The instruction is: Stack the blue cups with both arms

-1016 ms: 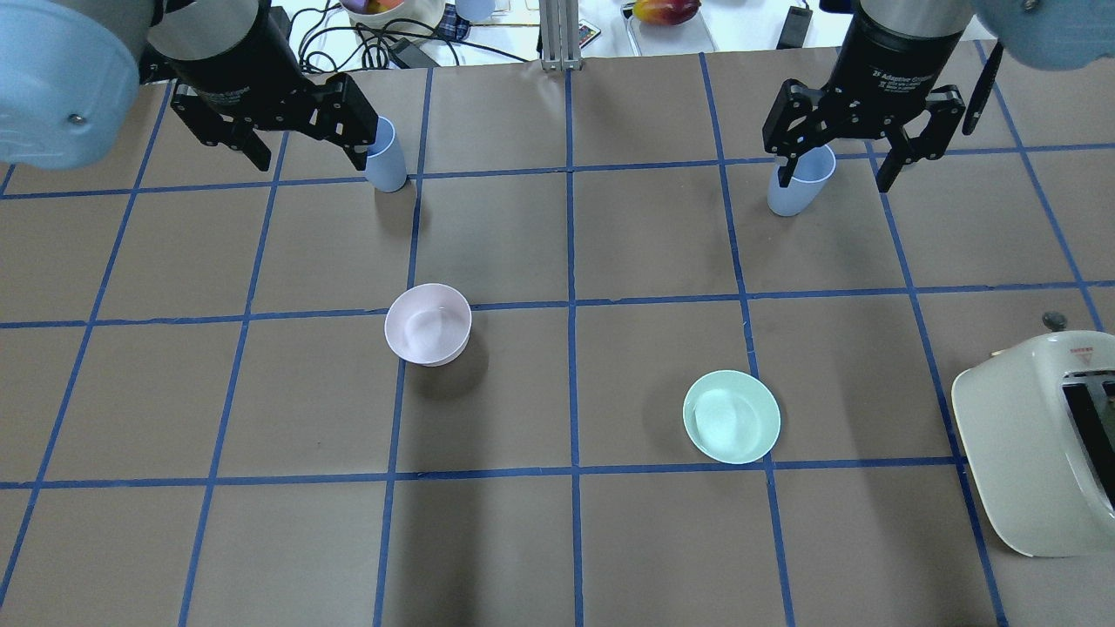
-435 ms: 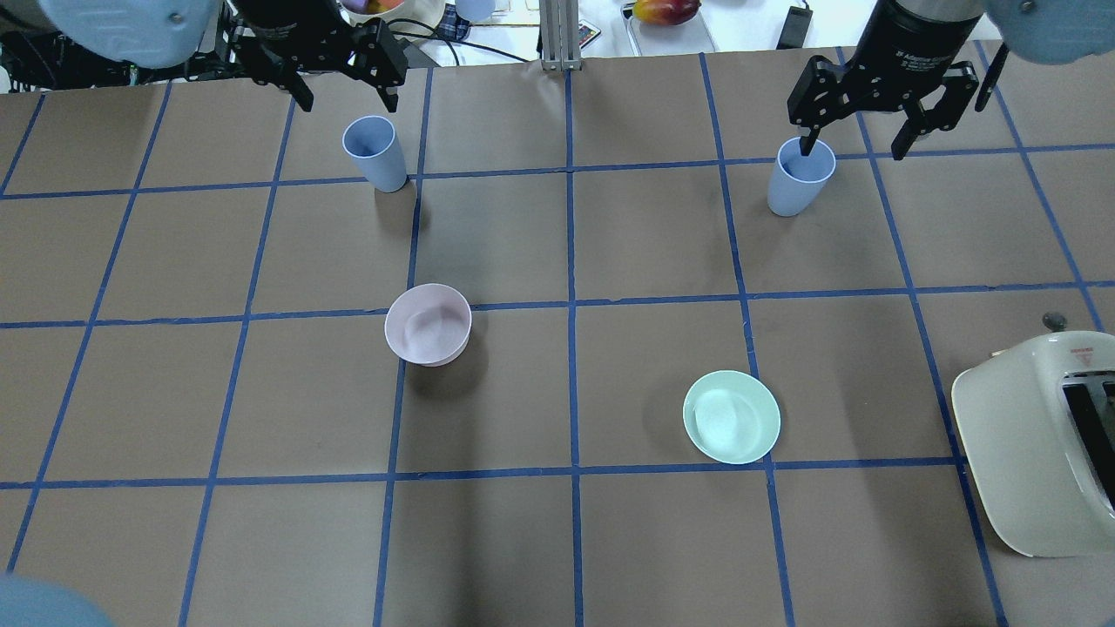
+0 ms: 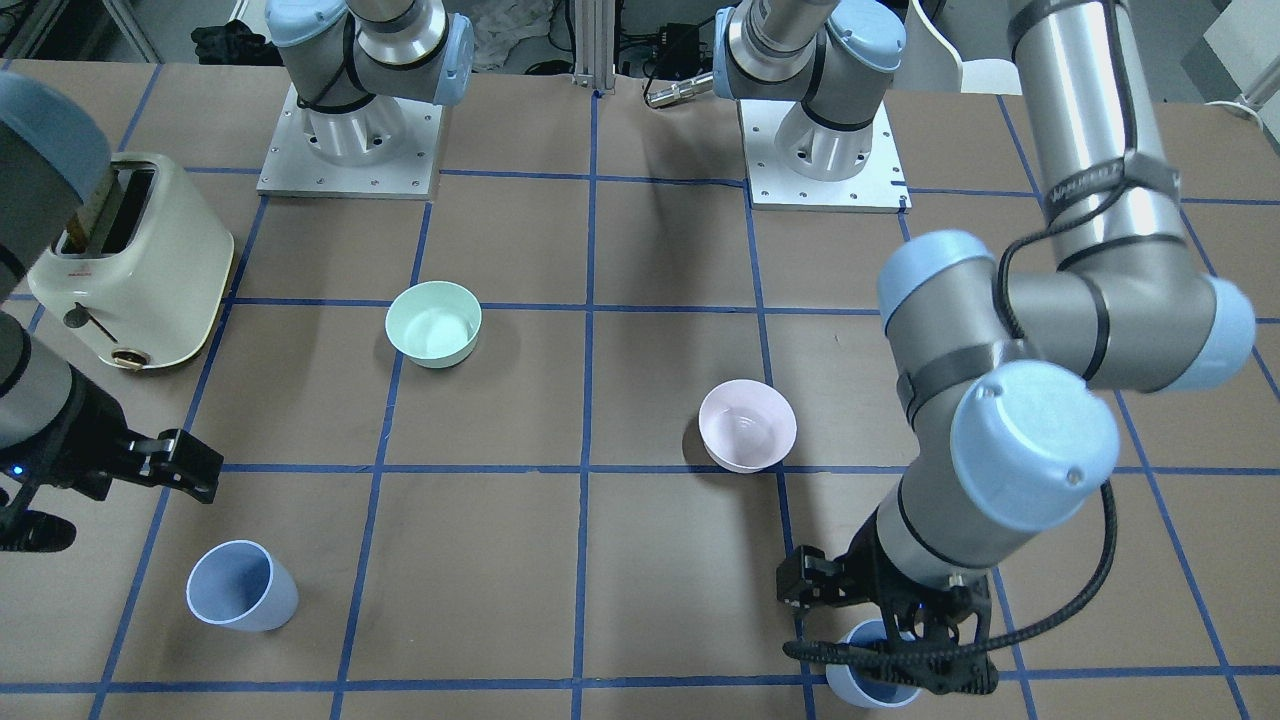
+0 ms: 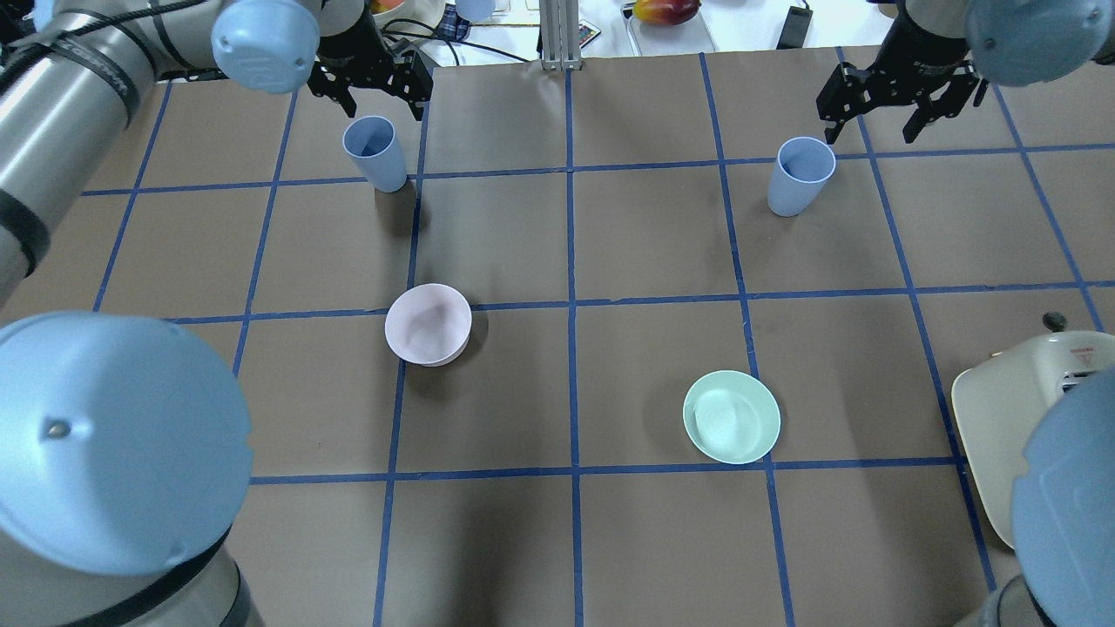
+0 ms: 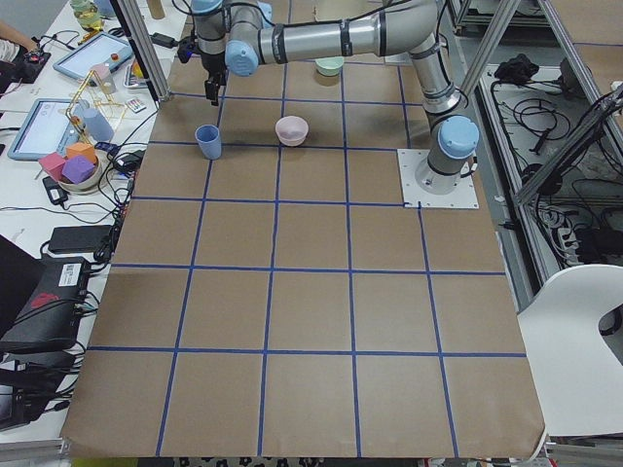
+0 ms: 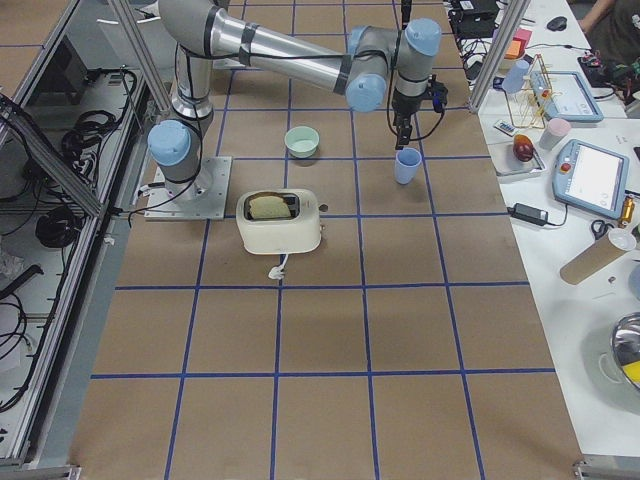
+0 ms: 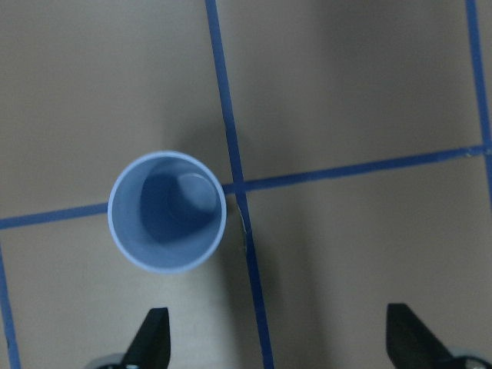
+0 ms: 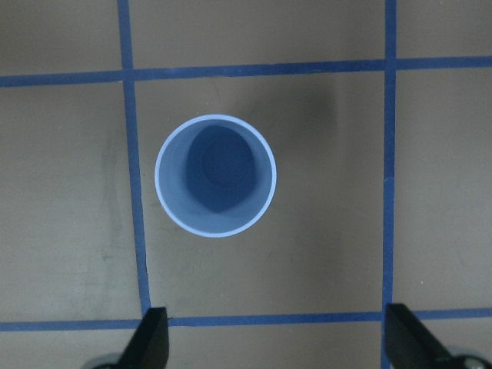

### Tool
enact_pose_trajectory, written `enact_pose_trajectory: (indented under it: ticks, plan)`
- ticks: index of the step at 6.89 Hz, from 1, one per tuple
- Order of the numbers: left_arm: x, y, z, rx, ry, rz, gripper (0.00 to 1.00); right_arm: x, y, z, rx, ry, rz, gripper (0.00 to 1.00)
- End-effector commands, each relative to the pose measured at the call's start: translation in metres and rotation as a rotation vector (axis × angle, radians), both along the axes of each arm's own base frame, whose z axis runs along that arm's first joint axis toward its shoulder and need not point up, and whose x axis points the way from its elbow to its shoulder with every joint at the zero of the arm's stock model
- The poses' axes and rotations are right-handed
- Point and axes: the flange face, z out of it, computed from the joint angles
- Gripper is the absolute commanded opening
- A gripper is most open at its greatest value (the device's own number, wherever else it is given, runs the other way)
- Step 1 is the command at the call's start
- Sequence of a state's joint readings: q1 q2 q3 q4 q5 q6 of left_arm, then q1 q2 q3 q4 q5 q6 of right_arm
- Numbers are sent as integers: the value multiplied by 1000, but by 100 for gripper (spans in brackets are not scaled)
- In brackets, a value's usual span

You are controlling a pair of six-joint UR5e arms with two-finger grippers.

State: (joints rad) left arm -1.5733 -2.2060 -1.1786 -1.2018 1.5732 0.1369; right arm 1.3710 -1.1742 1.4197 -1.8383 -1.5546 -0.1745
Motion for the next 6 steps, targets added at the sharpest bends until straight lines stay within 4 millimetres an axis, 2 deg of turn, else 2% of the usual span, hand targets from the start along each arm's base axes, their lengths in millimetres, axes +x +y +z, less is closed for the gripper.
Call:
enact_pose_trajectory:
  ticks: [1, 3, 5, 6]
  plan:
    - [13, -25, -59, -7, -96, -18, 92, -9, -24, -55, 7, 0, 8, 100]
    - [13, -28, -78, 7, -97, -19, 1, -10, -31, -78, 32, -7, 5, 100]
    - [13, -28, -71, -4, -97, -25, 0, -10, -35, -102, 65, -19, 2, 100]
    - [12, -27, -62, -16, -99, -27, 0, -10, -35, -109, 76, -23, 2, 83]
